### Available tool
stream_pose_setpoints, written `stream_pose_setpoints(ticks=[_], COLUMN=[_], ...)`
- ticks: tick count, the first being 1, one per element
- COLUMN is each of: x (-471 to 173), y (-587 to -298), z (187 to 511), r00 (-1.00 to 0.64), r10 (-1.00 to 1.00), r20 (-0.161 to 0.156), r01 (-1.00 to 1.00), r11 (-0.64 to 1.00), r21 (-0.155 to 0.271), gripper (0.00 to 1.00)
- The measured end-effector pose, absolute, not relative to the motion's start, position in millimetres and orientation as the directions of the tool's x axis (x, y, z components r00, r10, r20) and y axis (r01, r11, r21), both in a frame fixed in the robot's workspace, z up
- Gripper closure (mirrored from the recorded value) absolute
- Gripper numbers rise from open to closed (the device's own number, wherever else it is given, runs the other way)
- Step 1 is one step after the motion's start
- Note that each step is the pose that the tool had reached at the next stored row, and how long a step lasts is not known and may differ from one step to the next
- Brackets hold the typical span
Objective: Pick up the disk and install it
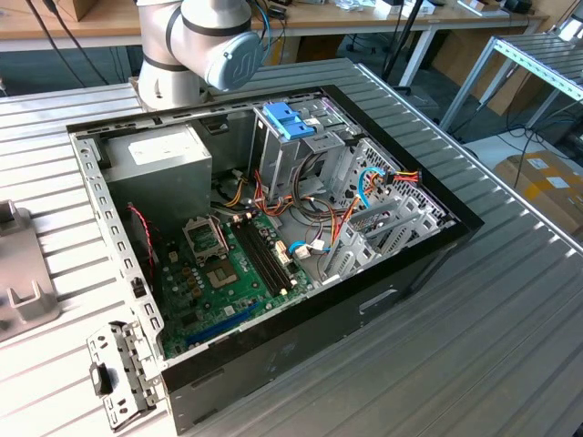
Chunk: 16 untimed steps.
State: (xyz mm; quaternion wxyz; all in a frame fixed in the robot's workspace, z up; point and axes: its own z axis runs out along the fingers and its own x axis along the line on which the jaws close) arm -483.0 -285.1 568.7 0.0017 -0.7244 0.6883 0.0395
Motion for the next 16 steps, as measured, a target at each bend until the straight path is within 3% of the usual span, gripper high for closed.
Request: stream_pose_setpoints(ticks=[16], x=[-481.7], y=[-287.8], z=[568.2], r00=[0.050], r10=[-0.997], r20=[-0.059], r01=[-0.997], r11=[-0.053], r21=[0.052], gripper=[0.63])
